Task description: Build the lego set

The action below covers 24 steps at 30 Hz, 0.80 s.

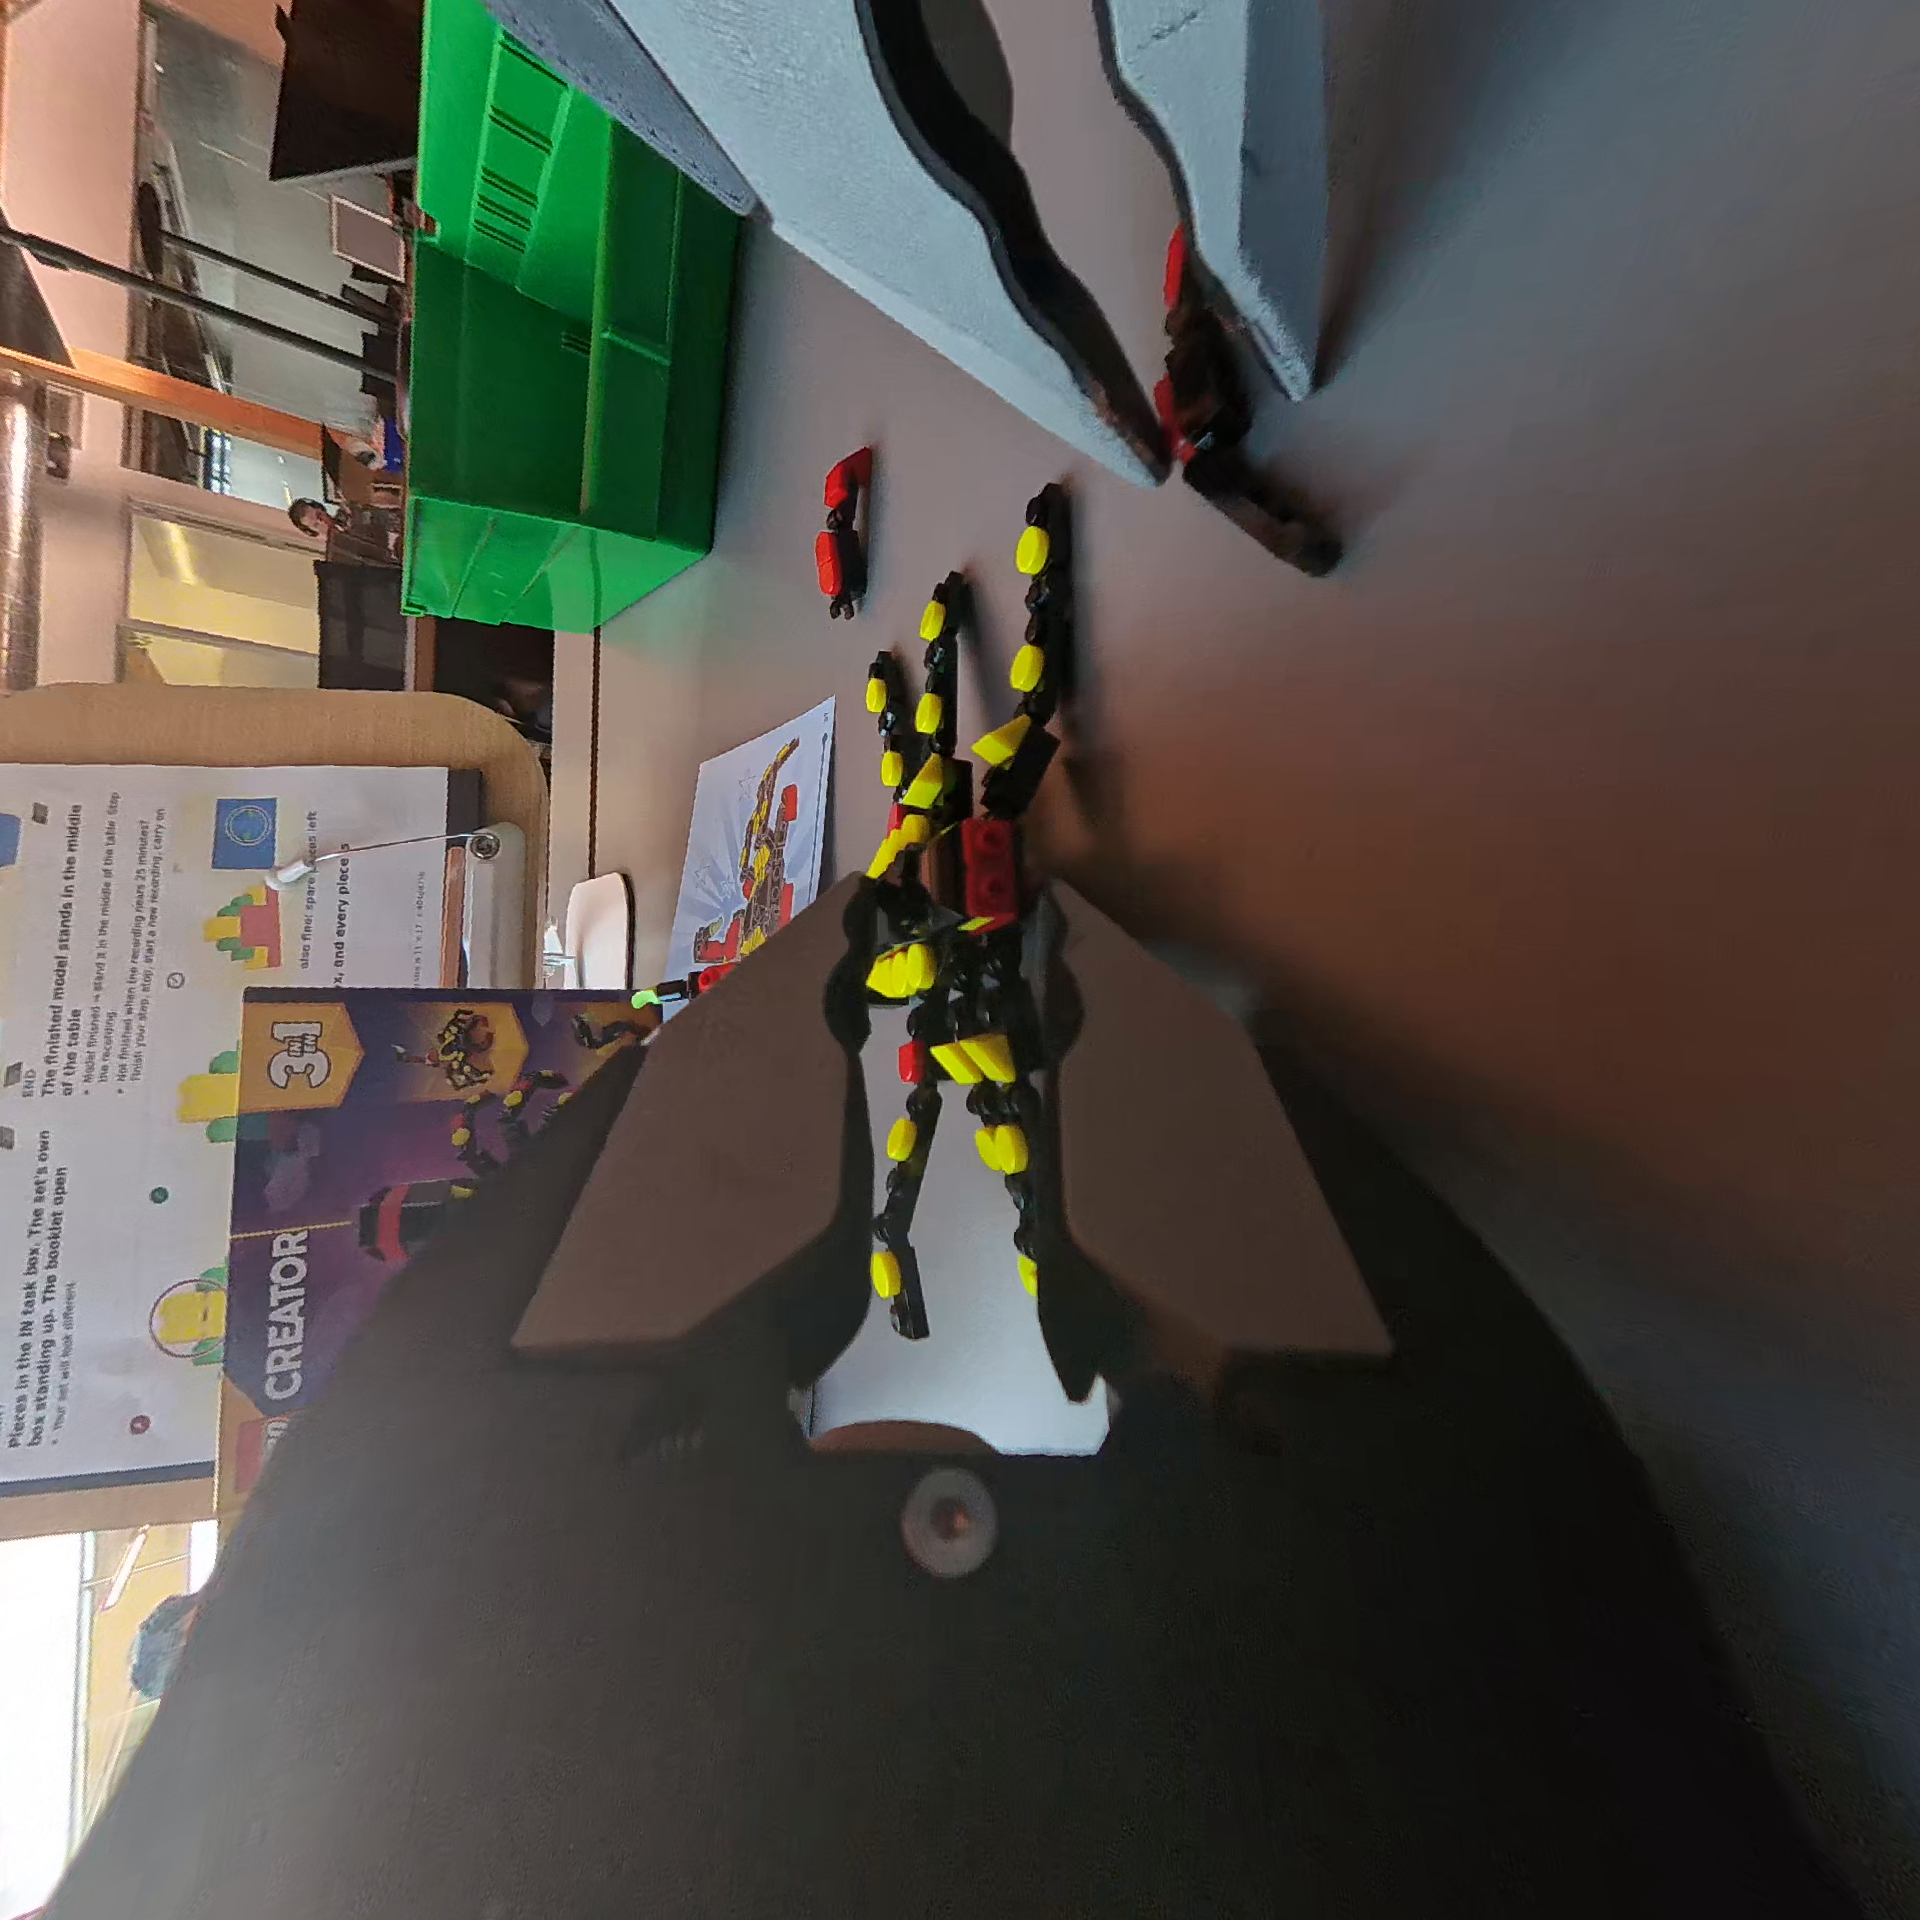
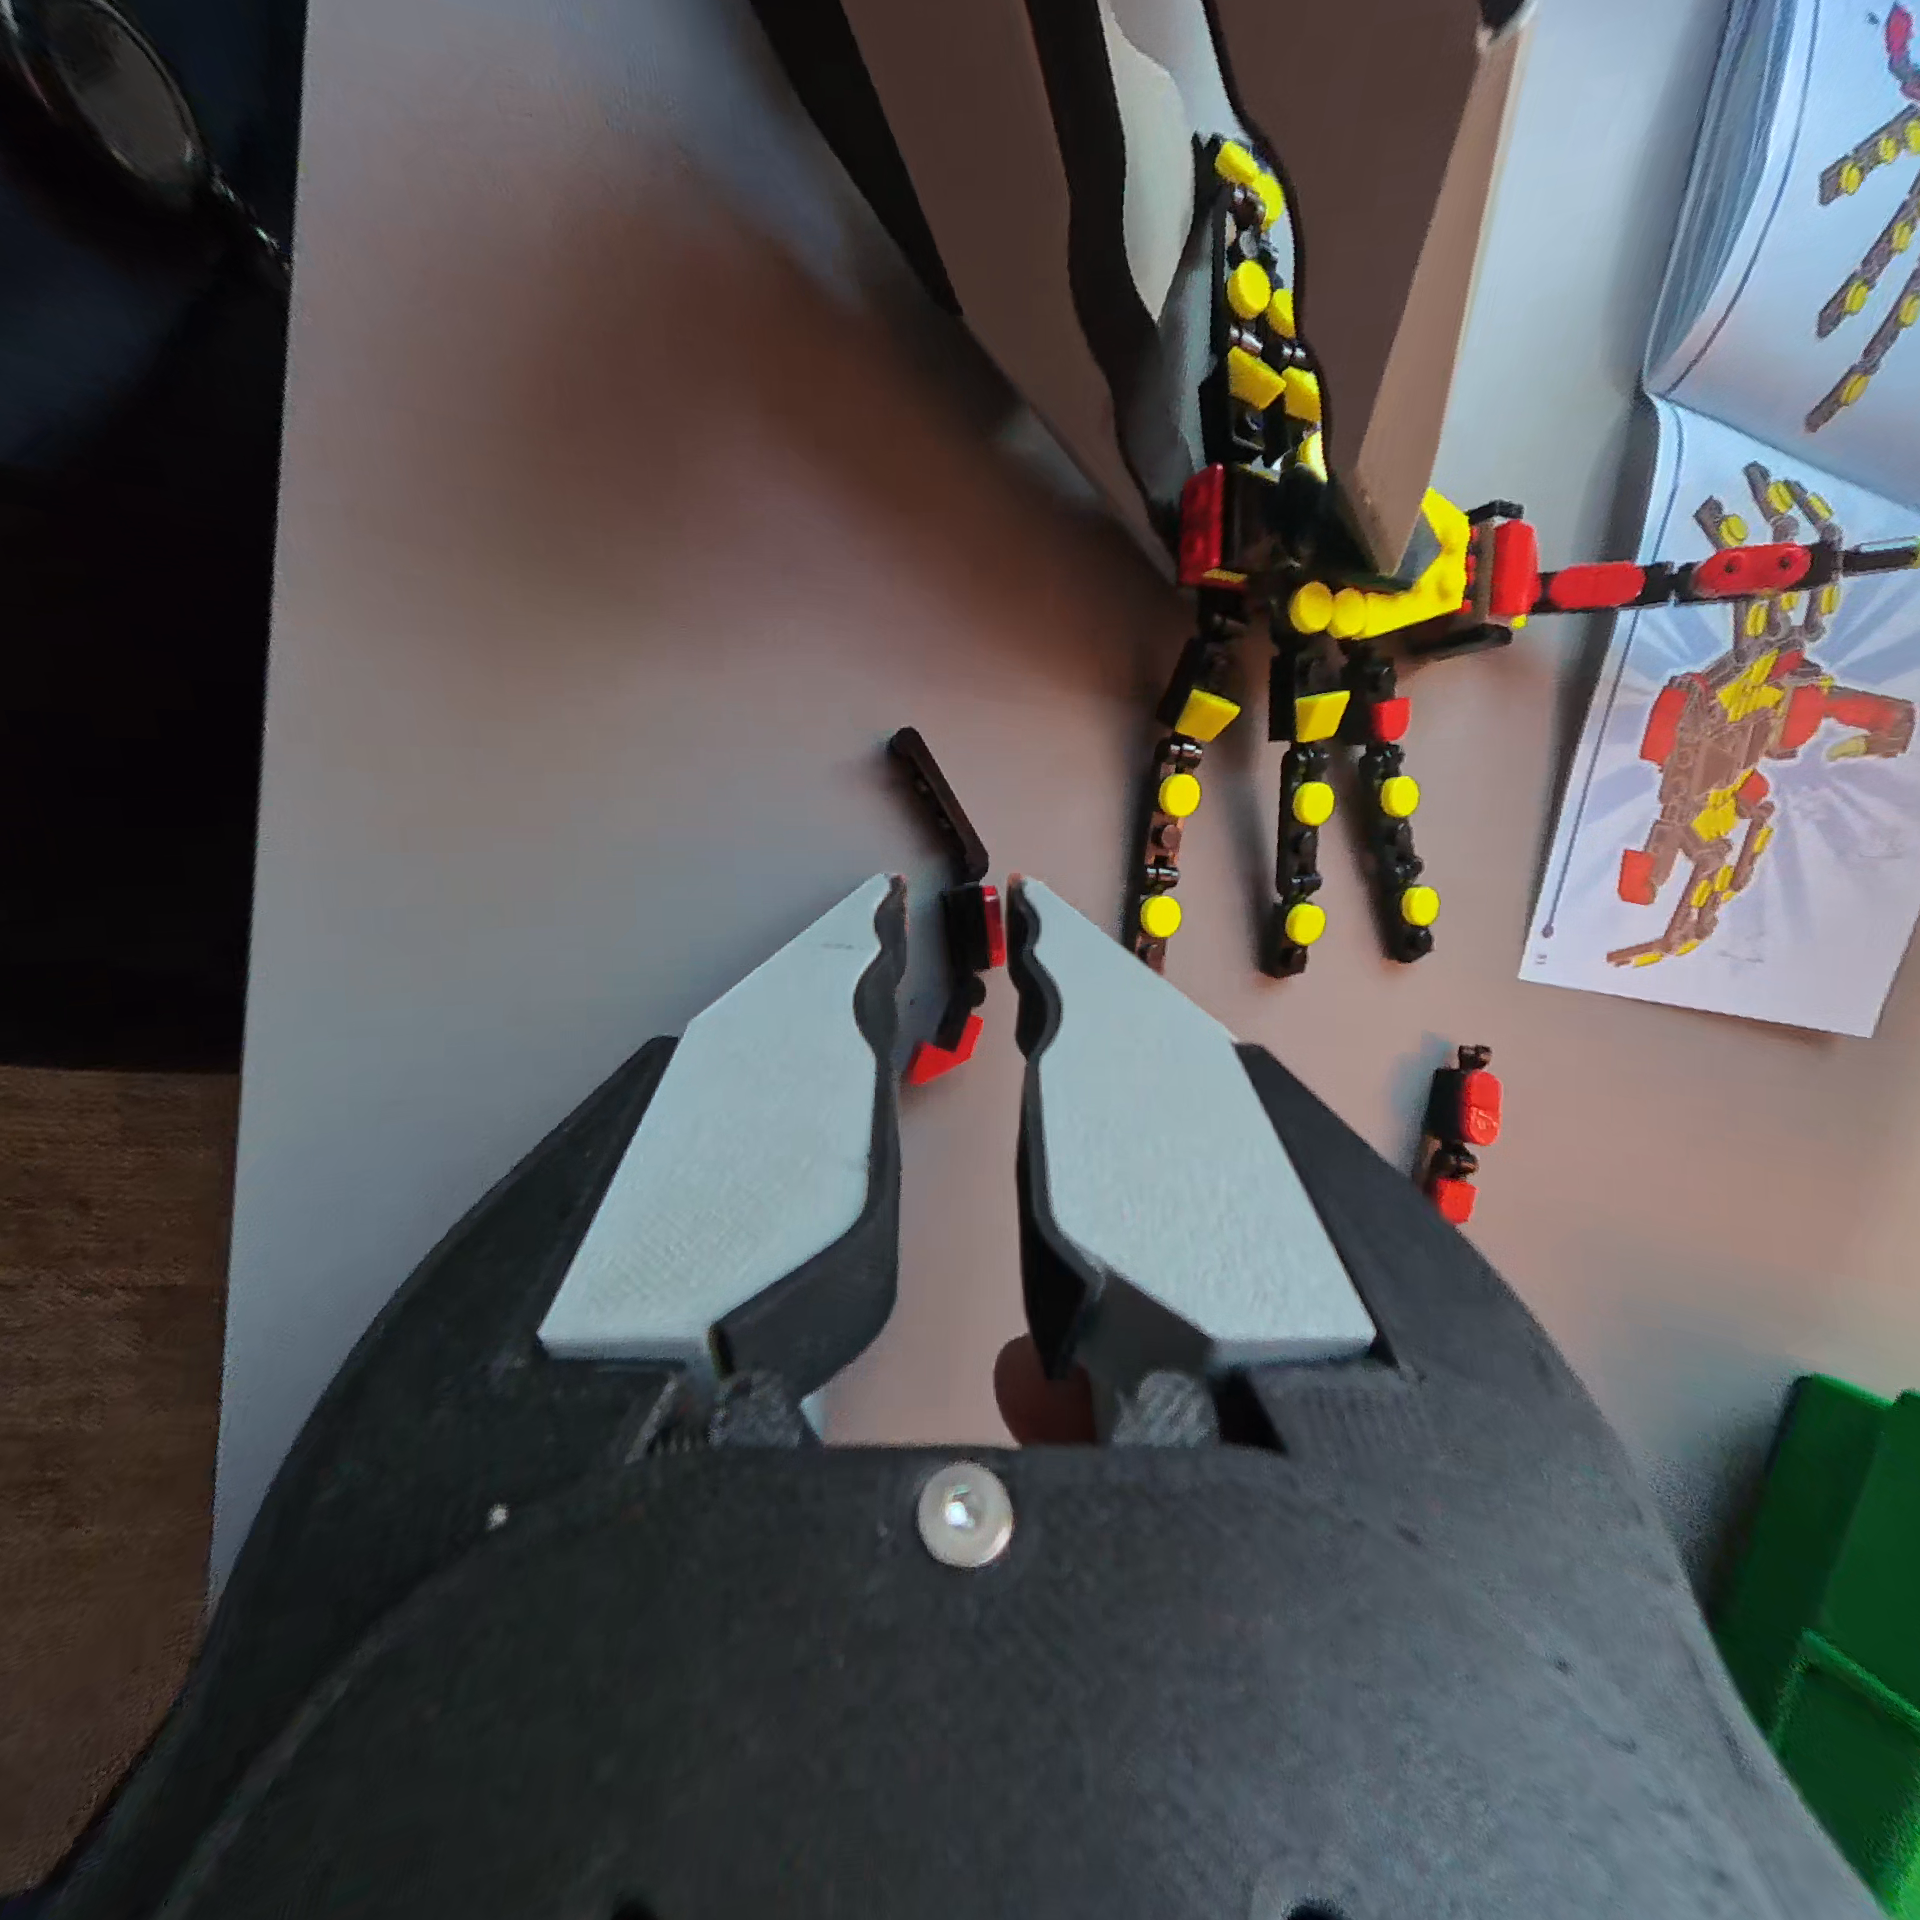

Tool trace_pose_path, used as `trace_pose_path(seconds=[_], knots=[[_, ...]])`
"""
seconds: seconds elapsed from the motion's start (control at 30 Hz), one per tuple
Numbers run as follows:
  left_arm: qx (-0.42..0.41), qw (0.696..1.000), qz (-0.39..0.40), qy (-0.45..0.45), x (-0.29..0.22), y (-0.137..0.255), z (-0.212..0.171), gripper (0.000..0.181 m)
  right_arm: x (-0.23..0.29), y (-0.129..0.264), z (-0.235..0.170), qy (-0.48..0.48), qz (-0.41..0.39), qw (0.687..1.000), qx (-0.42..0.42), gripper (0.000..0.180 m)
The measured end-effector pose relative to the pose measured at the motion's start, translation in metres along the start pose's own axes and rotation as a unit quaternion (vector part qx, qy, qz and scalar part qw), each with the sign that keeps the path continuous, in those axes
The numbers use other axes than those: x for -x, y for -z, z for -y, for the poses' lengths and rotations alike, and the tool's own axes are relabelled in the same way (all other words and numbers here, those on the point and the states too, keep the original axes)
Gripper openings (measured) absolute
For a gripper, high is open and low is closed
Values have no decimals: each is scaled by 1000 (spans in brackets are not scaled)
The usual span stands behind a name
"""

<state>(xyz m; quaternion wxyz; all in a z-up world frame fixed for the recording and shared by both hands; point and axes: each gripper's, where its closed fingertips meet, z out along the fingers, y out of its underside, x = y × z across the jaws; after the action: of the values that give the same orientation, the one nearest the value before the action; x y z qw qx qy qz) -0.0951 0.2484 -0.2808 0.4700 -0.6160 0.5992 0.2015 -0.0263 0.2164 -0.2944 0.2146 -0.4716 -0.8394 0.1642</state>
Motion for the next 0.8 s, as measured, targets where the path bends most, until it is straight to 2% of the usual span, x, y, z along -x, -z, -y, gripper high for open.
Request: trace_pose_path(seconds=[0.1,0.63,0.67,0.8], knots=[[0,1000,6,-7,0,-1,0,27,1,-1,0,-12,5,1000,-11,8],[-4,1000,21,-13,0,0,2,23,-13,7,-4,-176,6,978,-112,7],[-4,1000,24,-14,0,0,2,27,-13,8,-5,-186,9,976,-117,7],[-4,999,32,-16,1,2,1,27,-17,8,-15,-232,19,965,-117,7]])
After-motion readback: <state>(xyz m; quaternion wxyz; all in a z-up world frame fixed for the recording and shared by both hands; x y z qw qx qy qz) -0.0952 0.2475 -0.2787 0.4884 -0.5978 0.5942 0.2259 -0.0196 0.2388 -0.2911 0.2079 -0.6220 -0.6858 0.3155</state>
